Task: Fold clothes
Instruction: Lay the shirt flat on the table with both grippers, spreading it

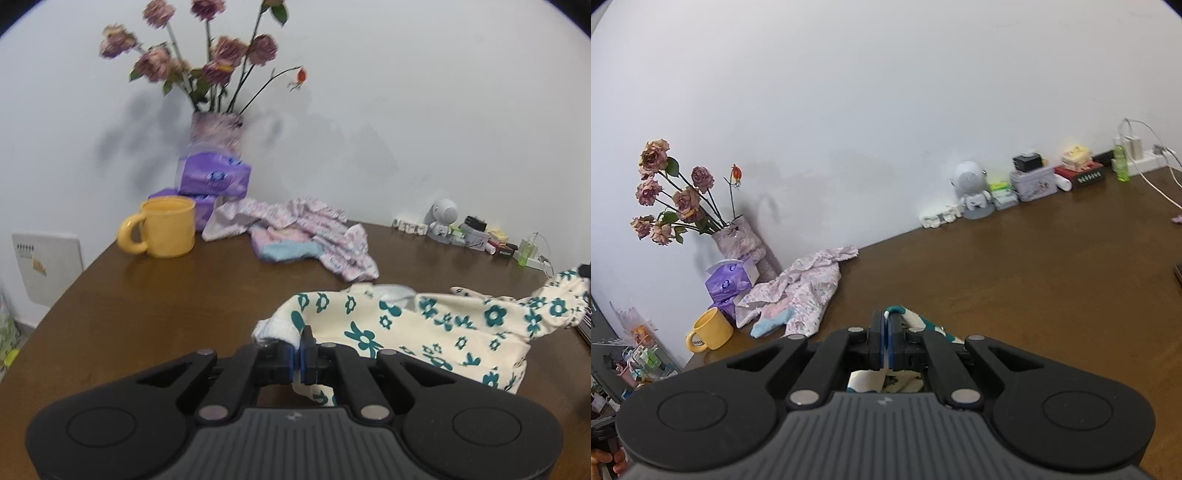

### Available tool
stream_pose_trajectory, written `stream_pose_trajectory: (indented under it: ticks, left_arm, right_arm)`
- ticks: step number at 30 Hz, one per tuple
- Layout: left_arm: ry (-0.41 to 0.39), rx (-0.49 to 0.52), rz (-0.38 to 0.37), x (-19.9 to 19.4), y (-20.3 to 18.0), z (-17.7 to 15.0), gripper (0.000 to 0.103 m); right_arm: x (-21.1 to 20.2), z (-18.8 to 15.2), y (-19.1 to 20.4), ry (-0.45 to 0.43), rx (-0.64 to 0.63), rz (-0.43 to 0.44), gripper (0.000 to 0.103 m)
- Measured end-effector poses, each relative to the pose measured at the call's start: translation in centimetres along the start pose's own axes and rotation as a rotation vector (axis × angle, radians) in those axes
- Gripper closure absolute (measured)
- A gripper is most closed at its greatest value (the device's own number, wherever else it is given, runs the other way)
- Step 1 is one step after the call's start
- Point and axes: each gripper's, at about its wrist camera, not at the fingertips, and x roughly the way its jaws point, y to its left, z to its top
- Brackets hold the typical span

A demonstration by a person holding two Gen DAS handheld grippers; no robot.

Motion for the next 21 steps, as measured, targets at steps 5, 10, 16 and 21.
stream_pose_trajectory:
  ticks: [5,10,16,21]
  left_arm:
    - [0.034,-0.046,0.014,0.5,1.3,-1.5,0.101]
    - [0.058,-0.052,0.025,1.3,2.2,-2.4,0.101]
    - [0.076,-0.028,0.010,2.7,3.5,-2.4,0.101]
    - [0.083,-0.007,-0.038,3.7,4.7,-2.0,0.101]
  right_arm:
    - [0.2,-0.9,-1.0,0.008,0.029,-0.016,0.102]
    - [3.1,-0.2,-0.7,0.033,0.028,-0.041,0.102]
    - [9.4,0.8,0.1,0.095,0.025,-0.111,0.102]
    - [14.0,0.5,1.3,0.131,0.034,-0.171,0.102]
